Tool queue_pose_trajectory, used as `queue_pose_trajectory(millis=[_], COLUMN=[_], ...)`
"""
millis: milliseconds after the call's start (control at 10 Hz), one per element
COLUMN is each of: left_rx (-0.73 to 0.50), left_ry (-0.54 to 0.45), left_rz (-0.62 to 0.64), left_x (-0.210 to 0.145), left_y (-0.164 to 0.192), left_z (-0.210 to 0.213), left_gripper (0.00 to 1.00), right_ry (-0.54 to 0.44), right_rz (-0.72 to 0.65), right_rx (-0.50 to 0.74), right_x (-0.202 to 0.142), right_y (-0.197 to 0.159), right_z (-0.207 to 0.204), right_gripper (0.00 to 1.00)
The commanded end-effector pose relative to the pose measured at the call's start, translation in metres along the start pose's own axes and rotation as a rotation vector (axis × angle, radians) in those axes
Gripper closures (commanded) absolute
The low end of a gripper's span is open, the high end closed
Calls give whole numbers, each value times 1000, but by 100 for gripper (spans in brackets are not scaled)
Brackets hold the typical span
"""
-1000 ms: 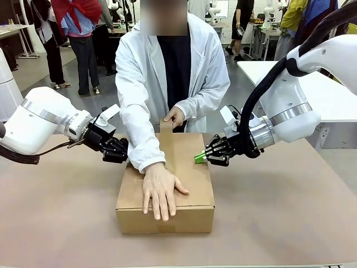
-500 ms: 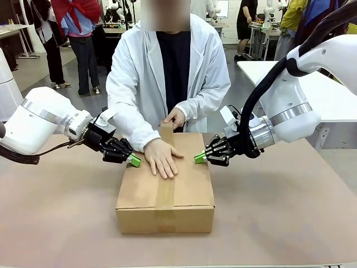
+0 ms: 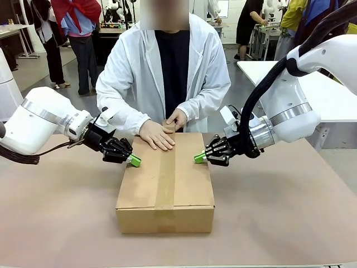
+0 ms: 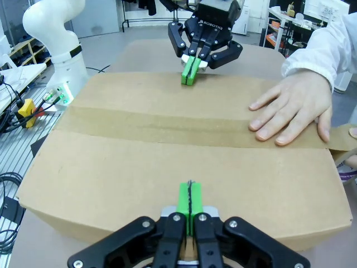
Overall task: Wrap the clocks to prevent damage.
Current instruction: After the human seals the box with tape, release both hands from the side flaps of the Package Box.
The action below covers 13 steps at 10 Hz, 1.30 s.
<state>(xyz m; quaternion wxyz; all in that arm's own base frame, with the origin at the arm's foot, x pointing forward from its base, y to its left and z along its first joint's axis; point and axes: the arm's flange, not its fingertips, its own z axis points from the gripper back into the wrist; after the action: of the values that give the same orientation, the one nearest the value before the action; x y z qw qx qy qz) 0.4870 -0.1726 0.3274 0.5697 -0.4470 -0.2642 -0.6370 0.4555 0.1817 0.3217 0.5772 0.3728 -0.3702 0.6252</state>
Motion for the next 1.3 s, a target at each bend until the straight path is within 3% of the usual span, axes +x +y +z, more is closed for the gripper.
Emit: queue_pose_trajectory(millis=[0,1200], left_rx=[3,3], left_ry=[4,4], left_rz=[0,0], left_x=[0,0], left_y=[0,0], left_z=[-2,-2], left_gripper=[100,100], right_ry=[6,6], right_rz=[-7,-7], right_rx=[-3,-3], right_x=[-3,-3], right_y=[0,0], right_z=[-2,-2], right_gripper=[99,99])
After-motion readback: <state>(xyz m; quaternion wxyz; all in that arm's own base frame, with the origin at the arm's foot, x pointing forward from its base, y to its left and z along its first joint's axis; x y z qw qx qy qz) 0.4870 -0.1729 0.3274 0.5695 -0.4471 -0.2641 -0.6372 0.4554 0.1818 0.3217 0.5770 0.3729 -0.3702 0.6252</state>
